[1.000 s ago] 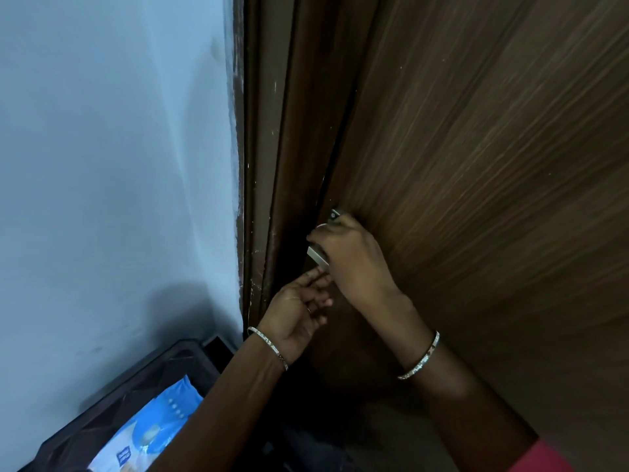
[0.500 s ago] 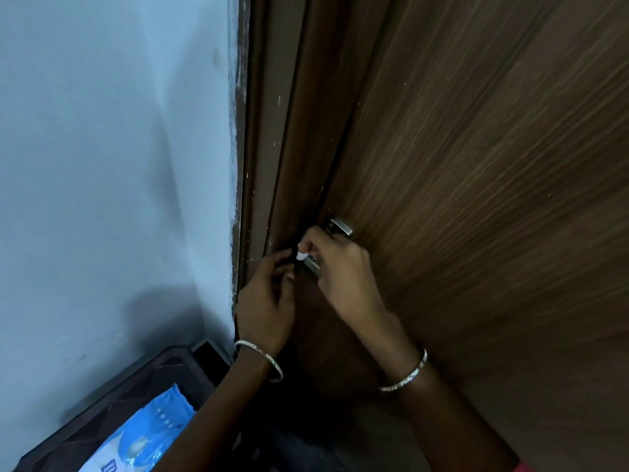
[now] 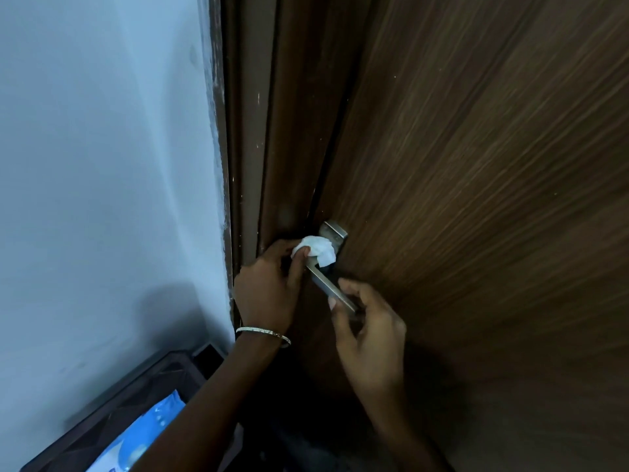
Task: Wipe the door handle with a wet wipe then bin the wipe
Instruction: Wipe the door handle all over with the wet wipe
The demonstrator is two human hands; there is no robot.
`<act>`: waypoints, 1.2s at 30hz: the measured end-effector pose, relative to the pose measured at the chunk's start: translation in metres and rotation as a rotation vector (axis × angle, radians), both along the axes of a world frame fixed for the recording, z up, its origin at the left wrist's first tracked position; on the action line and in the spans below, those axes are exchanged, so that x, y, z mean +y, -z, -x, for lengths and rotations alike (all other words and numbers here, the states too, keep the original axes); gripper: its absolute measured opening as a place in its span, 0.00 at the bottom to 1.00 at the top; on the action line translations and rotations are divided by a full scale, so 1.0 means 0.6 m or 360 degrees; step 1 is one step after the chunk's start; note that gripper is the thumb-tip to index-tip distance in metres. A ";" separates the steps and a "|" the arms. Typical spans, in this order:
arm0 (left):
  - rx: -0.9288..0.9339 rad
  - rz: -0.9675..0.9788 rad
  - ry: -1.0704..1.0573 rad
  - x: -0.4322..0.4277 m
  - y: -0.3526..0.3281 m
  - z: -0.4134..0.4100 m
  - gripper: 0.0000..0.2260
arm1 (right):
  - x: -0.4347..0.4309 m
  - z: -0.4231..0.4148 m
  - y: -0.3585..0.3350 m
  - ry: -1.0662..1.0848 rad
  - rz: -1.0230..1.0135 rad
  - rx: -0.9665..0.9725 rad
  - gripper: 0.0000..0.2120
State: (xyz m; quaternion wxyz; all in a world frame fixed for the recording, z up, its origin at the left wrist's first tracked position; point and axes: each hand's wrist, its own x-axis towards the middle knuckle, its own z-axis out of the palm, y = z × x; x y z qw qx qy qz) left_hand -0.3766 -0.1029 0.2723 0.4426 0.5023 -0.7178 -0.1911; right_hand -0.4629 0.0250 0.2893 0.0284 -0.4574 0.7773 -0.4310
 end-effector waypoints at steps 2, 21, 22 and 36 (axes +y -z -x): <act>-0.0066 0.0089 -0.0125 0.005 -0.013 0.012 0.06 | 0.007 -0.001 0.005 -0.0017 -0.0025 0.0023 0.13; 0.0049 -0.0509 0.0267 0.003 -0.007 0.017 0.18 | 0.020 0.023 0.026 -0.0087 0.0200 -0.0496 0.12; 0.0053 -0.0487 0.0278 0.005 -0.012 0.021 0.21 | 0.019 0.022 0.027 -0.0080 0.0206 -0.0478 0.12; 0.0108 -0.0512 0.0167 0.007 0.008 0.029 0.22 | 0.016 0.019 0.034 -0.0033 0.0266 -0.0447 0.12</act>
